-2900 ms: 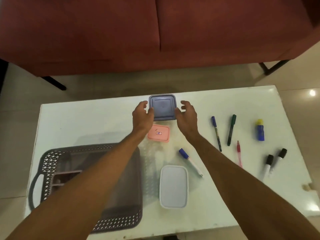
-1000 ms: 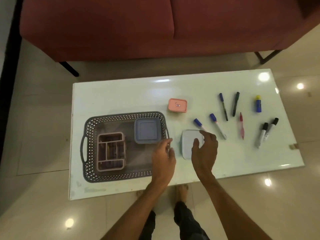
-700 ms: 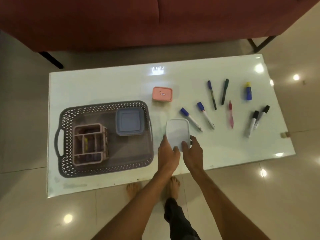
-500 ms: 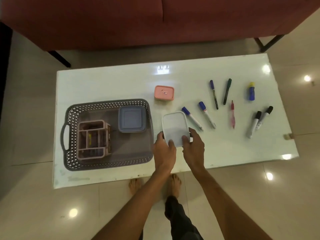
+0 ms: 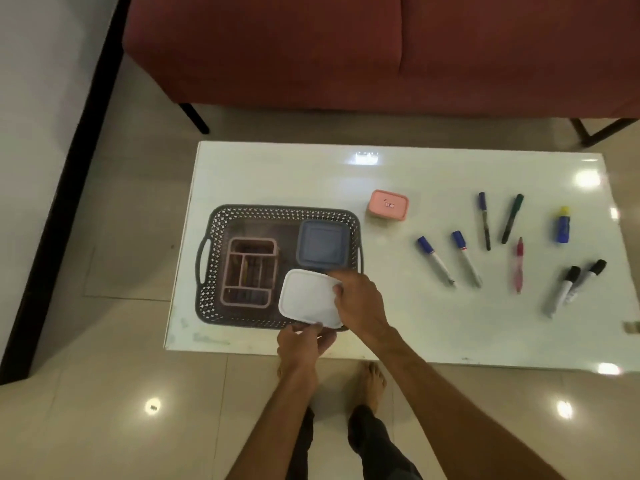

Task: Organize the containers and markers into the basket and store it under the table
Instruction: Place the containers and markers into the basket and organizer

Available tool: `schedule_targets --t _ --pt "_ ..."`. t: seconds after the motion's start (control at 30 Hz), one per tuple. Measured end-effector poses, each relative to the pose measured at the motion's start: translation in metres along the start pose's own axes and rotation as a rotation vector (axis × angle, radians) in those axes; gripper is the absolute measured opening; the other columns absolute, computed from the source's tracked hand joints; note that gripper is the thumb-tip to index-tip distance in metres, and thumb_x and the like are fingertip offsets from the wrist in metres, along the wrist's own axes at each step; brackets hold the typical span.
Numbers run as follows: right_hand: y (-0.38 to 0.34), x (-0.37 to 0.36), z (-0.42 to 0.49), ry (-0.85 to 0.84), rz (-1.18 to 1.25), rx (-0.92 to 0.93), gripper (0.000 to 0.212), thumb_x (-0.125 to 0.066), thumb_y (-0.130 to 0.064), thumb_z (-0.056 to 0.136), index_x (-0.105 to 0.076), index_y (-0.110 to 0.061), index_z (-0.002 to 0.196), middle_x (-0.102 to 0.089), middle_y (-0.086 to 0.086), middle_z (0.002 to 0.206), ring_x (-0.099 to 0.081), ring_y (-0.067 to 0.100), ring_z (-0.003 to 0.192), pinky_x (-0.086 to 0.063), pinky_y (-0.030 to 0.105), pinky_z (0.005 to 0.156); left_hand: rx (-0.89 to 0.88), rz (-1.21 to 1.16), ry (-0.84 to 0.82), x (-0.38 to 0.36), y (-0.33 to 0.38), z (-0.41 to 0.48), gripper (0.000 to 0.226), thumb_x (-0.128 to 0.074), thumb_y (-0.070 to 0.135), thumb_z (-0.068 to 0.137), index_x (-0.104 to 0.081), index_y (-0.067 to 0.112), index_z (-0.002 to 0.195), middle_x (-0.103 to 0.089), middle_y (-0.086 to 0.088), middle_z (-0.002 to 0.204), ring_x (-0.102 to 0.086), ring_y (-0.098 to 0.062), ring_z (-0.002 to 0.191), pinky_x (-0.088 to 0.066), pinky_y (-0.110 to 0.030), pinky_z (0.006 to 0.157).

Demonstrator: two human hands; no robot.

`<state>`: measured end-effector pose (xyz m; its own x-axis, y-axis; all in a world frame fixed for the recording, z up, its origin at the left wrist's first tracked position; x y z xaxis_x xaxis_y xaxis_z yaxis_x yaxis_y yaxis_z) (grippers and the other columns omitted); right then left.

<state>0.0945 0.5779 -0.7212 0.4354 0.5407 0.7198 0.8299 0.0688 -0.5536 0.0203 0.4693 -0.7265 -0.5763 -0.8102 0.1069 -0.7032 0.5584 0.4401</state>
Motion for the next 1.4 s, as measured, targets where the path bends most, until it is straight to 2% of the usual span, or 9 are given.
schedule_targets --t 0.17,0.37,0.53,0.73,0.97,1.13,1.2,1.33,1.4 --pt "-0.001 -0.022 0.018 -0.06 -0.202 0.025 0.046 -0.055 -0.007 0.085 -0.065 -0.023 0.127 -0.07 0.009 0.119 -0.065 0.032 0.11 -0.052 0.04 0.088 0.115 -0.13 -0.107 0.0 0.004 0.018 0.024 -0.057 -0.012 0.088 -0.063 -0.007 0.112 -0.074 -0.027 0.094 -0.075 -0.038 0.081 -0.061 -0.05 0.085" --pt "-0.006 -0.029 0.027 -0.09 -0.369 0.045 0.046 -0.056 -0.008 0.089 -0.056 -0.018 0.133 -0.065 0.009 0.126 -0.063 0.031 0.114 -0.055 0.042 0.092 0.22 -0.114 -0.257 0.003 0.019 0.023 0.023 -0.051 -0.005 0.095 -0.06 -0.009 0.115 -0.074 -0.028 0.091 -0.076 -0.036 0.07 -0.064 -0.044 0.063" --pt "-0.008 -0.023 0.023 -0.006 -0.322 0.055 0.043 -0.059 -0.009 0.09 -0.056 -0.014 0.132 -0.062 0.01 0.13 -0.062 0.031 0.114 -0.055 0.041 0.092 0.198 0.061 -0.215 0.01 0.025 0.027 0.022 -0.058 0.012 0.096 -0.06 -0.003 0.112 -0.075 -0.027 0.093 -0.076 -0.042 0.079 -0.061 -0.05 0.085" --pt "-0.01 0.028 0.032 0.275 -0.204 0.03 0.02 -0.06 -0.016 0.094 -0.068 -0.012 0.112 -0.067 0.007 0.111 -0.062 0.025 0.1 -0.055 0.035 0.072 -0.081 0.209 -0.103 -0.016 0.061 0.004 0.018 -0.059 0.018 0.096 -0.067 0.002 0.096 -0.076 -0.015 0.07 -0.076 -0.03 0.064 -0.062 -0.031 0.061" --pt "0.019 0.079 0.072 0.376 0.137 -0.142 0.03 -0.056 -0.023 0.099 -0.064 -0.015 0.126 -0.063 0.002 0.131 -0.059 0.024 0.119 -0.051 0.039 0.095 -0.544 0.489 -0.172 -0.121 0.128 0.004 0.014 -0.059 0.022 0.095 -0.069 0.018 0.086 -0.075 -0.008 0.084 -0.074 -0.028 0.083 -0.061 -0.044 0.079" --pt "0.053 0.09 0.116 0.404 0.229 -0.277 0.037 -0.056 -0.021 0.1 -0.055 -0.012 0.135 -0.057 0.009 0.134 -0.056 0.027 0.123 -0.047 0.035 0.097 -0.776 0.685 -0.253 -0.194 0.147 0.05 0.025 -0.058 0.024 0.097 -0.07 0.01 0.115 -0.073 -0.005 0.112 -0.065 -0.014 0.092 -0.046 -0.003 0.065" --pt "0.065 0.09 0.131 0.392 0.198 -0.29 0.04 -0.056 -0.023 0.099 -0.05 -0.014 0.138 -0.052 0.009 0.138 -0.053 0.027 0.125 -0.048 0.037 0.097 -0.831 0.769 -0.279 -0.215 0.149 0.072 0.032 -0.058 0.022 0.099 -0.065 0.007 0.126 -0.069 -0.008 0.124 -0.063 -0.015 0.101 -0.047 0.001 0.066" --pt "0.089 0.085 0.159 0.318 0.241 -0.386 0.051 -0.054 -0.026 0.1 -0.038 -0.014 0.148 -0.046 0.013 0.144 -0.051 0.032 0.13 -0.046 0.043 0.102 -0.792 1.009 -0.278 -0.254 0.153 0.109 0.047 -0.057 0.023 0.098 -0.052 0.006 0.142 -0.056 -0.013 0.143 -0.055 -0.029 0.13 -0.047 -0.038 0.108" --pt "0.096 0.082 0.168 0.271 0.303 -0.363 0.049 -0.051 -0.021 0.101 -0.039 -0.01 0.147 -0.05 0.016 0.142 -0.051 0.034 0.129 -0.042 0.044 0.109 -0.713 1.121 -0.256 -0.263 0.153 0.118 0.049 -0.058 0.018 0.096 -0.05 0.007 0.143 -0.054 -0.014 0.144 -0.054 -0.029 0.13 -0.047 -0.036 0.107"
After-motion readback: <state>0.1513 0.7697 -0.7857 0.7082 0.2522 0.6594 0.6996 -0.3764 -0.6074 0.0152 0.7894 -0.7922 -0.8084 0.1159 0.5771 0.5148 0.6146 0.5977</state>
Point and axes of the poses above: each hand's wrist, its own z-axis towards the middle knuckle, its own x-axis out of the back of the hand, y = z × x, the point moved 2 cm from there along z, towards the middle knuckle
